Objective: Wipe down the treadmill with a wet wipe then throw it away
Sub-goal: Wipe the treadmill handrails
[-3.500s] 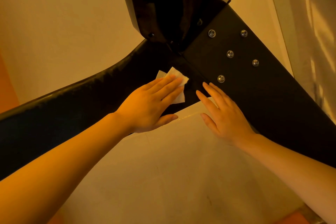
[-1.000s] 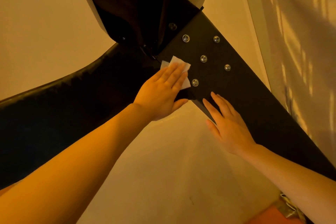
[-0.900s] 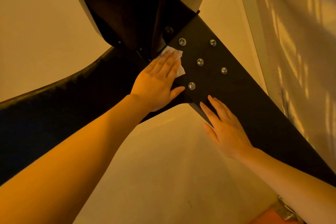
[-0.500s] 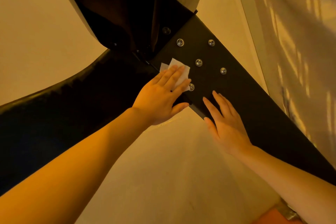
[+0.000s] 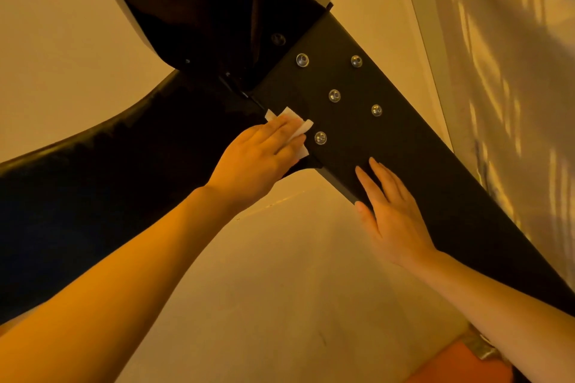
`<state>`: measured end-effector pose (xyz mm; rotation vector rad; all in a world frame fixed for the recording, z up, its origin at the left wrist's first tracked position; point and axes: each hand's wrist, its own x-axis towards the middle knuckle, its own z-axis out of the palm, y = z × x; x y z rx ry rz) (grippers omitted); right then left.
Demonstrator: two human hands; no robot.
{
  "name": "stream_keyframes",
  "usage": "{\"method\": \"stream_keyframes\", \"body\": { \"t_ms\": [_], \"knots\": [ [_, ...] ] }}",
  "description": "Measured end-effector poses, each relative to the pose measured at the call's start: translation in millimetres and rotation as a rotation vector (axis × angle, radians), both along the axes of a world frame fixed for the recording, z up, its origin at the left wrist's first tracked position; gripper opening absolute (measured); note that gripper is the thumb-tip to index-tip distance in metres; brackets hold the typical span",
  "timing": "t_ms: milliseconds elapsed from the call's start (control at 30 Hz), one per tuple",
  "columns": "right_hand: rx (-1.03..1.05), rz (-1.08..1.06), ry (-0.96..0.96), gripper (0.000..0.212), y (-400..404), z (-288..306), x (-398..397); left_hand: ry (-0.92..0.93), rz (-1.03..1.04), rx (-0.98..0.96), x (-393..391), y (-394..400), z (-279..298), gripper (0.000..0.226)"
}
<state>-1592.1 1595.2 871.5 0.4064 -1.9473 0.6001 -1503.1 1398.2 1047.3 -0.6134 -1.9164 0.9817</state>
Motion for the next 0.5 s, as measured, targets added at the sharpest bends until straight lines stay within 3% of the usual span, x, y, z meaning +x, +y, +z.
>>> {"method": "stream_keyframes", "body": {
  "t_ms": [233,500],
  "knots": [
    [0.000,0.011,-0.042,0.052,4.8,-4.9,5.1,0.031,-0.062,-0.005,3.6,-0.5,0.5,0.059],
    [0.018,-0.017,-0.052,0.054,15.7,-20.8,14.5,-0.074,-0.267,0.289,6.9,10.2,-32.1,0.046]
  ]
}}
